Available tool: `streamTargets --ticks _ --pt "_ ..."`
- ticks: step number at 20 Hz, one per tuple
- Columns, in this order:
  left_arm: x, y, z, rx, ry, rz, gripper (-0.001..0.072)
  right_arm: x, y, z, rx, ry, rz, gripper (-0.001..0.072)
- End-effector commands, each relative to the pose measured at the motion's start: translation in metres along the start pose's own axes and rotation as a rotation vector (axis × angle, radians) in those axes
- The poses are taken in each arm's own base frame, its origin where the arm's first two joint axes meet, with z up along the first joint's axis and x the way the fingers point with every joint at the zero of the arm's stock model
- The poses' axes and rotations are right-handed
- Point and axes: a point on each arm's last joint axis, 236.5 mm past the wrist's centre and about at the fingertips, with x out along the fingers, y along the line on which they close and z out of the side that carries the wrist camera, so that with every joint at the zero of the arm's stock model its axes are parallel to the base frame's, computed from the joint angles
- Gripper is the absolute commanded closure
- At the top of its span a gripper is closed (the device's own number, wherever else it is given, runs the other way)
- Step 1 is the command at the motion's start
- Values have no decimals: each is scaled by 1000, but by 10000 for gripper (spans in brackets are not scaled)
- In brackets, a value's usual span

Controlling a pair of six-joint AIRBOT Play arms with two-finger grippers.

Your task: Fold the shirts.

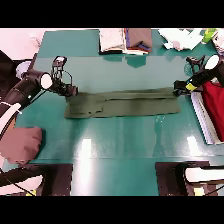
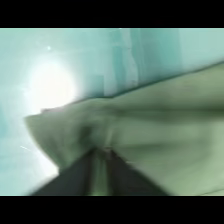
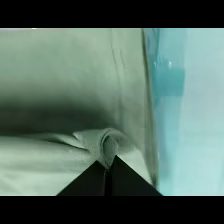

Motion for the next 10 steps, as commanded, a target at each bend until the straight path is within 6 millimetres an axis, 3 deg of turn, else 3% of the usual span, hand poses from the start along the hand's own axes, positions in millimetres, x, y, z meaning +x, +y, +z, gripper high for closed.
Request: streamTargets --ticks 1,2,3,6,8,9,10 --pt "-1 -4 9 -41 -15 -17 207 2 18 28 -2 -68 74 454" --pt "-5 -4 11 -40 -13 -17 207 -3 19 33 -9 -87 79 323" --pt "-9 -5 13 -41 -11 -18 207 -7 18 36 -22 -94 78 263" --pt "-15 -11 9 -59 25 -43 208 -8 -1 20 -8 -27 72 249" --pt "-16 -16 3 -66 49 -56 210 1 -22 1 50 23 69 106" --pt "-16 -20 2 -68 52 -66 371 9 -32 -9 79 47 68 104" --pt "-16 -23 3 -72 51 -79 613 19 -40 -20 108 76 70 104"
